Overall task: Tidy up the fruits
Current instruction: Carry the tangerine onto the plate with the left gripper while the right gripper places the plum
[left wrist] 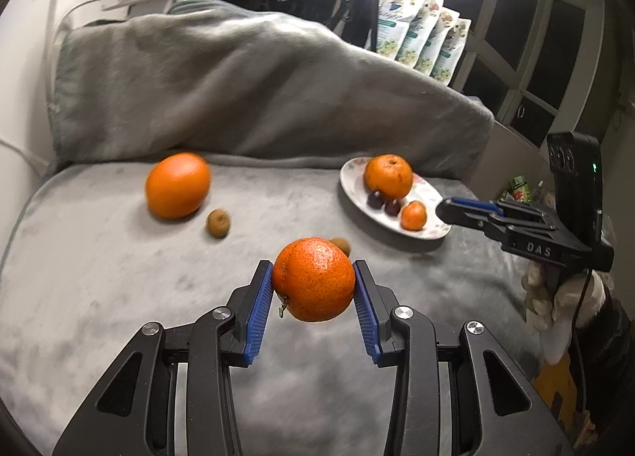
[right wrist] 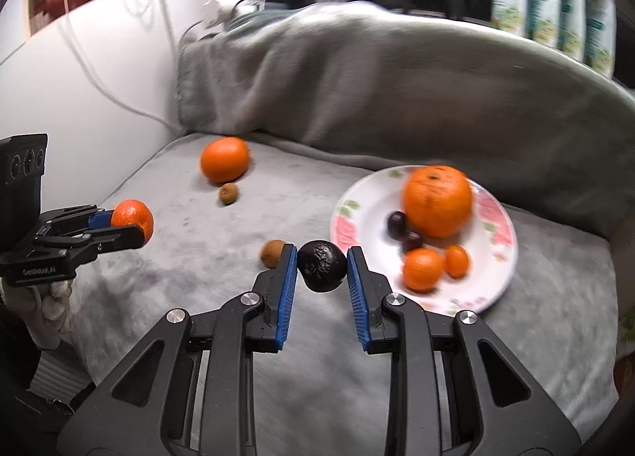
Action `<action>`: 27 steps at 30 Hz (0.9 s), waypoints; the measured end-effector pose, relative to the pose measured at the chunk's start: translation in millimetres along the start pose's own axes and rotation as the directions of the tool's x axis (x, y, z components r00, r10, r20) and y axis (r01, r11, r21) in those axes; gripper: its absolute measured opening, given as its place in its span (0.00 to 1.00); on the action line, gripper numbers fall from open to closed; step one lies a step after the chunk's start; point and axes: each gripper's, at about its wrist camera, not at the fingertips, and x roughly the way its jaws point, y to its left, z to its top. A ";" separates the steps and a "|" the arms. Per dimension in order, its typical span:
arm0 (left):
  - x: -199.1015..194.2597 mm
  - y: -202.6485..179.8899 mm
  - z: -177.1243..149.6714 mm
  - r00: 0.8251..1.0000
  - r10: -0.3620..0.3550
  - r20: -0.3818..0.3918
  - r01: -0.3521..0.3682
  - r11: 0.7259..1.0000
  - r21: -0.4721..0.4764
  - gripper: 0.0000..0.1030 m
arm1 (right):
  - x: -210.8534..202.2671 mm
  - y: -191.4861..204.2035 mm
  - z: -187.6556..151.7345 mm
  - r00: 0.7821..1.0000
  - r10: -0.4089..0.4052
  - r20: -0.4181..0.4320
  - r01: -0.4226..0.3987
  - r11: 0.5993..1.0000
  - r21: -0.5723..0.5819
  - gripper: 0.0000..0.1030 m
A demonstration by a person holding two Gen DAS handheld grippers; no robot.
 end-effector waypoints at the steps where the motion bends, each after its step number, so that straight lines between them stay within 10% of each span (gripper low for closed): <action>1: 2.4 -2.6 3.0 1.000 -0.005 0.003 0.005 1.000 0.004 0.37 | -3.5 -3.6 -1.2 1.000 -0.008 0.004 0.008 1.000 0.009 0.26; 27: 70.7 -58.7 39.5 0.995 -0.095 -0.044 0.098 0.992 0.081 0.37 | -14.9 -81.7 -7.8 0.994 -0.106 0.022 0.101 0.984 0.147 0.26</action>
